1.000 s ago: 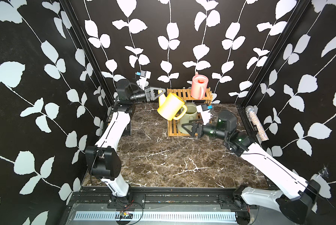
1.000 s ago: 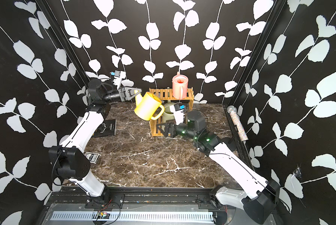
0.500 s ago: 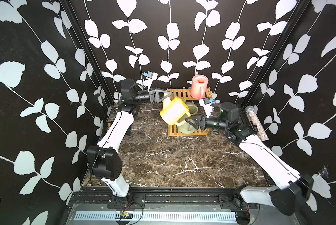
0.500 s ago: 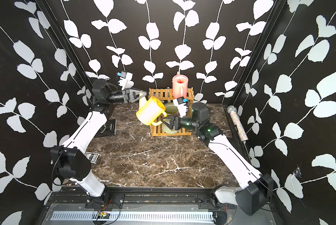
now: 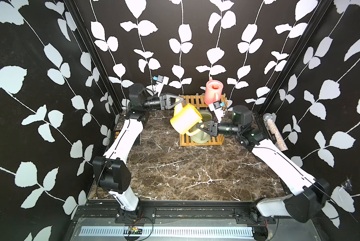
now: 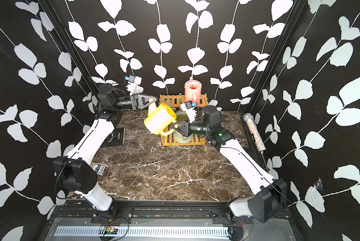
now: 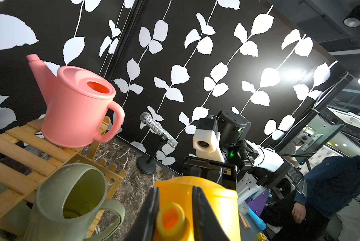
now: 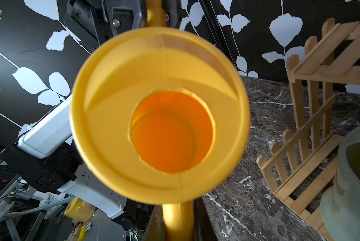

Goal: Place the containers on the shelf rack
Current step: 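Pick up a container from the center of the board, then place the container on the shelf.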

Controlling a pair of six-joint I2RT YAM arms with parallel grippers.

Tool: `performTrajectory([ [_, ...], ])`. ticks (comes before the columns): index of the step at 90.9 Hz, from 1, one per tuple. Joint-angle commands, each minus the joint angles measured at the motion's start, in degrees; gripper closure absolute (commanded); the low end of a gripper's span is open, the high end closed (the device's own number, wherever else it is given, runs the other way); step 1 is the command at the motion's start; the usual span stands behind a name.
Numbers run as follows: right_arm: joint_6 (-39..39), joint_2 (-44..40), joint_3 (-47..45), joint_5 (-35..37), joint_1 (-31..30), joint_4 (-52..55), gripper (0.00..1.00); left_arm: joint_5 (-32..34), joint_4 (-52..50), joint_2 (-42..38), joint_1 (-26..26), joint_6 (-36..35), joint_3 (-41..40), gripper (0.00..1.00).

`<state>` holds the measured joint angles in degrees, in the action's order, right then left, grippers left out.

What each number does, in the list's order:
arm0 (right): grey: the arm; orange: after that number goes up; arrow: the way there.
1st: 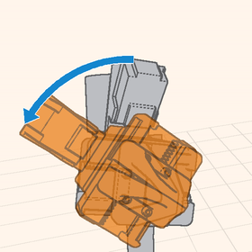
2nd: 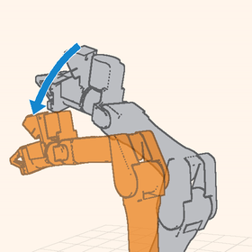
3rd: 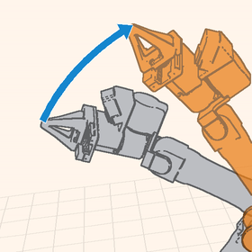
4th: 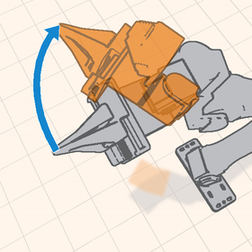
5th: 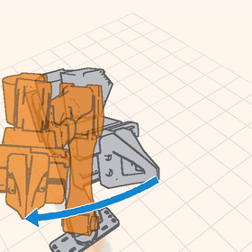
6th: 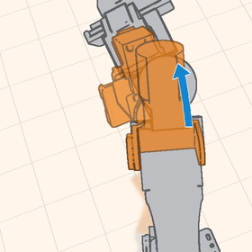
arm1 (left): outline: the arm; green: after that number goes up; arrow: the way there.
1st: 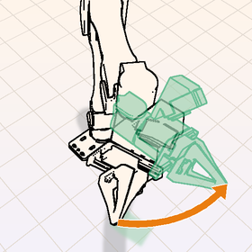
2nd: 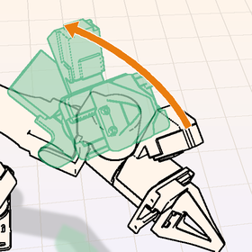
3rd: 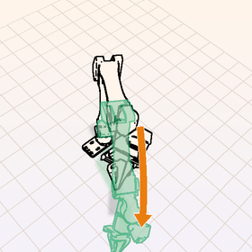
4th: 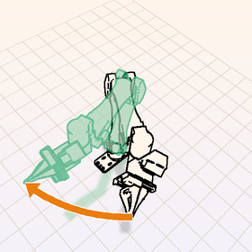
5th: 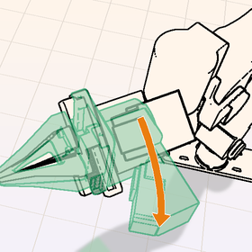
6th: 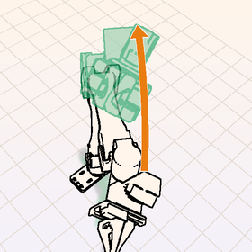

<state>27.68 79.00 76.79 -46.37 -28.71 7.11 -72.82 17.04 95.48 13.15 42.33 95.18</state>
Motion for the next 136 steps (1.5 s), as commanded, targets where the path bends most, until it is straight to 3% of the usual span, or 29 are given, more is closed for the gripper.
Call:
performTrajectory([
  [1,0.3,-0.7,1.5,1.2,0.1,-2.2,1.00,1.0,-4.9,-3.6,0.3,-4.9,2.4,0.33],
  [5,0.5,-1.0,1.6,2.6,0.1,-1.9,1.00,1.7,-6.2,-3.8,-0.2,-5.8,2.5,0.08],
  [9,0.5,-1.2,2.0,4.5,0.1,-0.8,1.00,2.8,-7.5,-4.1,-1.1,-6.9,2.4,0.02],
  [28,-7.1,0.4,12.3,21.2,-2.4,16.2,1.00,10.8,-20.9,-6.3,-9.1,-16.1,4.1,0.01],
  [43,-7.8,5.4,22.5,32.8,-5.3,23.8,1.00,24.1,-40.5,-8.9,-13.0,-33.1,5.0,0.02],
  [52,-9.5,12.3,35.3,39.9,-6.7,34.1,1.00,32.0,-47.7,-10.8,-13.0,-41.1,2.9,0.02],
  [65,-9.8,23.9,54.2,47.9,-7.6,47.0,1.00,42.4,-51.9,-14.2,-13.0,-46.7,-3.4,0.02],
  [87,-9.8,38.0,78.0,57.1,-9.0,56.0,1.00,49.0,-52.0,-19.4,-13.0,-52.1,-16.8,0.02],
  [117,-9.1,41.4,77.7,69.2,-11.5,48.2,1.00,49.0,-49.9,-20.7,-13.0,-52.1,-23.6,0.01],
  [136,-10.4,44.6,78.3,71.3,-11.8,44.1,1.00,47.8,-48.2,-20.8,-13.0,-50.8,-25.5,0.01],
])
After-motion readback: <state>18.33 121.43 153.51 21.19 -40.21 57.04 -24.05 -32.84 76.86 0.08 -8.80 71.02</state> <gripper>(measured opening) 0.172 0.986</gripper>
